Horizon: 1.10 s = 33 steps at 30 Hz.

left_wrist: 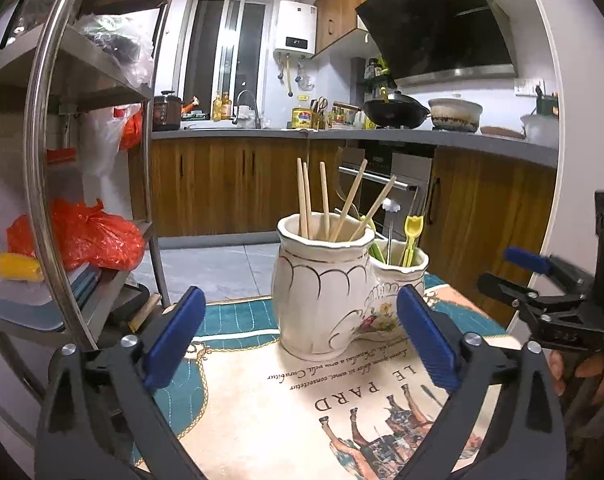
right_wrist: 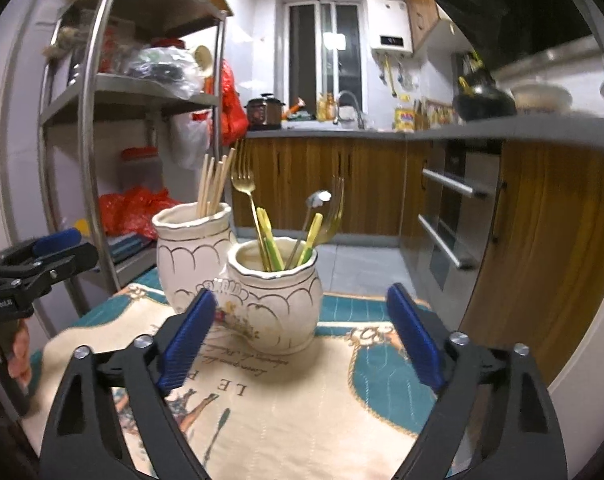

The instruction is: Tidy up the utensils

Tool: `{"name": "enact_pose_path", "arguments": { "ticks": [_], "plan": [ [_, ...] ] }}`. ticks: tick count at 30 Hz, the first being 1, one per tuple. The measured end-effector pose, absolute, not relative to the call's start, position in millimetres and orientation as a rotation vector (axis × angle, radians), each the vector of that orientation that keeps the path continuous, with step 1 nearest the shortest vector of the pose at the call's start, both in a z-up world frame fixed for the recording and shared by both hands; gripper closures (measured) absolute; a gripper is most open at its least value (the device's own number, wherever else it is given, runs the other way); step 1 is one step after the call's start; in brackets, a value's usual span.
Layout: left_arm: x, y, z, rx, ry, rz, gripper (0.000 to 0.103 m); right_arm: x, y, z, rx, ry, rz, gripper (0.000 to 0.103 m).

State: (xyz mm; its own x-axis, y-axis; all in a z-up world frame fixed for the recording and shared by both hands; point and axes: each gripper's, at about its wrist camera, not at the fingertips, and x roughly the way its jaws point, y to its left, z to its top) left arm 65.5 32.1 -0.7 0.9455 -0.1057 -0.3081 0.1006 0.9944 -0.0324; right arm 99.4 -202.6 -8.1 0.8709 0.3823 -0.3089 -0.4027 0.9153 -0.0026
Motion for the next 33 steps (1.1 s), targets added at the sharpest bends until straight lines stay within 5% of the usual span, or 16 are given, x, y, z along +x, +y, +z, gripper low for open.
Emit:
{"name": "enact_pose_path", "arguments": {
  "ticks": [33],
  "plan": [
    [67.7, 19.6, -12.8, 0.030, 0.319, -0.109, 0.006, 98.4, -200.6, -13.4, -0.099, 0.287, 0.419, 0.007]
  ]
}}
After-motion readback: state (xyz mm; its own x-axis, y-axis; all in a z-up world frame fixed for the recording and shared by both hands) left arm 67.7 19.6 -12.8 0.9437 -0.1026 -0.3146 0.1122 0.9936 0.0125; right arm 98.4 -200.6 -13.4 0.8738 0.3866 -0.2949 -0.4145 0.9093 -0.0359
